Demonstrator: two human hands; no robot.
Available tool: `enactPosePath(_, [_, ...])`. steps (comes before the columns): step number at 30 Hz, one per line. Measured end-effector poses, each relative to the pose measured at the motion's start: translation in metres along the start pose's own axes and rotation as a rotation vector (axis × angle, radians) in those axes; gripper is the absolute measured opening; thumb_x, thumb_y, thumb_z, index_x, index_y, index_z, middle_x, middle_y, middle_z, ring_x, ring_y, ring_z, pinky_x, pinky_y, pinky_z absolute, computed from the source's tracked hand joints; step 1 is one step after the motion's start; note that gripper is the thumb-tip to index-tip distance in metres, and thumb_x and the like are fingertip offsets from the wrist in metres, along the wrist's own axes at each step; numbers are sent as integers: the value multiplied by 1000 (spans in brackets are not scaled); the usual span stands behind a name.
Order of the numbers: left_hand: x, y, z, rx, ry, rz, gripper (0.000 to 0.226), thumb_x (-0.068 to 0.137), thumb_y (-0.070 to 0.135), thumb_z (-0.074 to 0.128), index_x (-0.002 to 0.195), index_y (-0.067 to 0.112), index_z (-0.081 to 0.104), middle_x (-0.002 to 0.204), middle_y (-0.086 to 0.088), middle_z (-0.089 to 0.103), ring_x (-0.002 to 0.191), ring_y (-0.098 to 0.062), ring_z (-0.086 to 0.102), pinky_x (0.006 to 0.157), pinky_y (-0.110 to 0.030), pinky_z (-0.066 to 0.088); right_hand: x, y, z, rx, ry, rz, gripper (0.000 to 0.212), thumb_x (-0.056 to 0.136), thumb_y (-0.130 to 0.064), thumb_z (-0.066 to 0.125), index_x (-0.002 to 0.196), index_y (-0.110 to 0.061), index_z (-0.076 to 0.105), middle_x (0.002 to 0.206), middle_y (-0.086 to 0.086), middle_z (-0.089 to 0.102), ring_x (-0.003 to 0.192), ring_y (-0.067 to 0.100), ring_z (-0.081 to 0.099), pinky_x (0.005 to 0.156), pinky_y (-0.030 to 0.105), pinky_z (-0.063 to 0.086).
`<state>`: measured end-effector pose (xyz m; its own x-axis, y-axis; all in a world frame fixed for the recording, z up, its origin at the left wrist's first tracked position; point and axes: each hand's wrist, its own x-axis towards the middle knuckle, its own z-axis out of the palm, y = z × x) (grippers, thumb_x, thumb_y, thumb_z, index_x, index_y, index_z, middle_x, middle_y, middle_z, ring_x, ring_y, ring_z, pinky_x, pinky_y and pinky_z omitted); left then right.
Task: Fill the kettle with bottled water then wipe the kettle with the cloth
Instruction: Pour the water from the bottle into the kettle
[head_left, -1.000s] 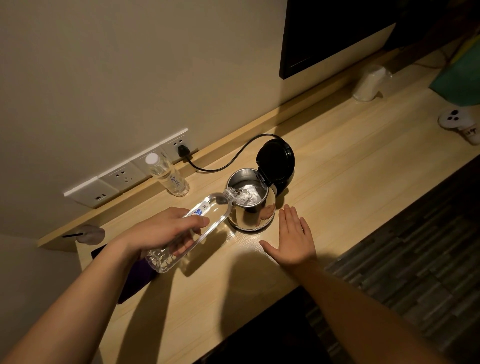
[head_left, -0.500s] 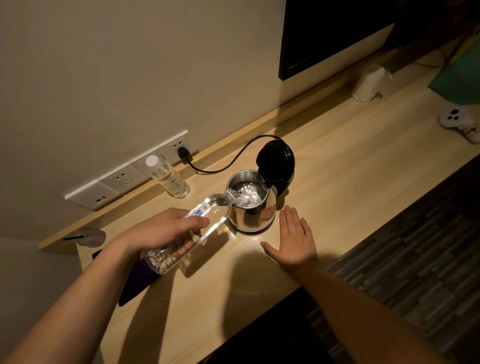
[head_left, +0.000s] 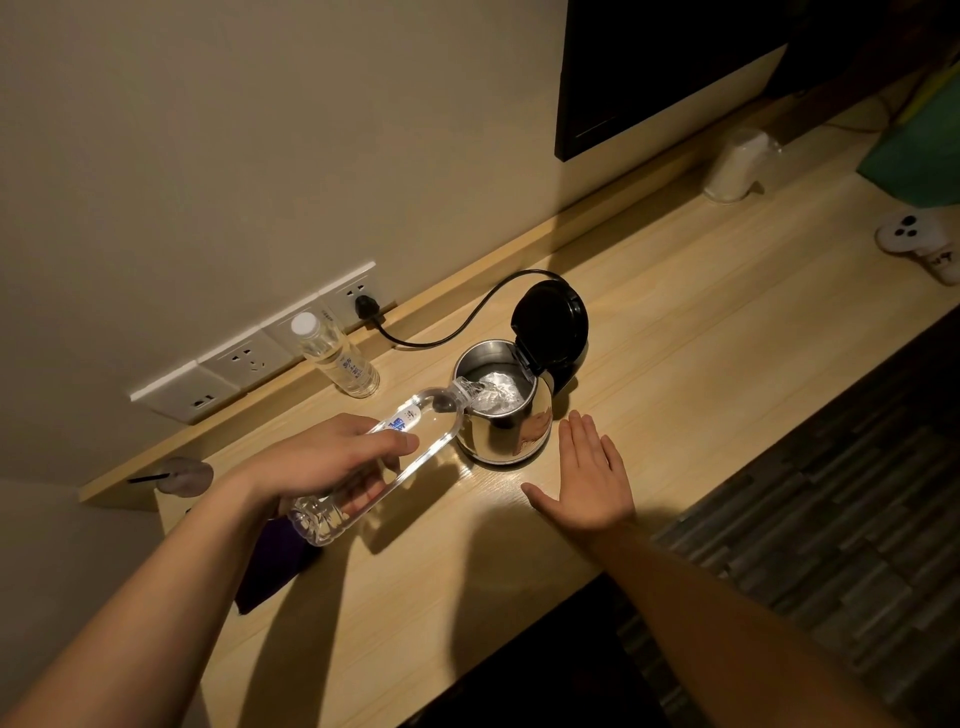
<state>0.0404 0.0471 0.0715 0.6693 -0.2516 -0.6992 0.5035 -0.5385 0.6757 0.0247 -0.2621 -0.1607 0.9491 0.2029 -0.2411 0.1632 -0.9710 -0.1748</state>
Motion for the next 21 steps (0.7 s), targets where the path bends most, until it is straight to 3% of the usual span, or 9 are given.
enactPosePath(5, [0,0,-2,-7,-14,-2,92,46,87,75,92,7,70,71,-9,66,54,-20,60,52,-26,51,0,0,1,-1,7,0,110,89,-88,25,165,-9,9,174,11,4,161,24,-1,127,43,8])
enactPosePath(17, [4,0,-4,40,-9,-12,98,47,88,73,95,3,69,77,-13,66,60,-26,59,56,-32,50,-1,0,0,4,-2,-8,112,89,-90,19,165,-10,3,174,10,-3,161,23,-8,128,42,3])
enactPosePath(21, [5,0,-5,41,10,-37,92,52,84,74,94,2,69,69,-9,65,57,-24,57,54,-30,48,-1,0,0,8,-2,-10,112,88,-90,18,165,-10,5,174,10,-2,161,23,-7,128,42,4])
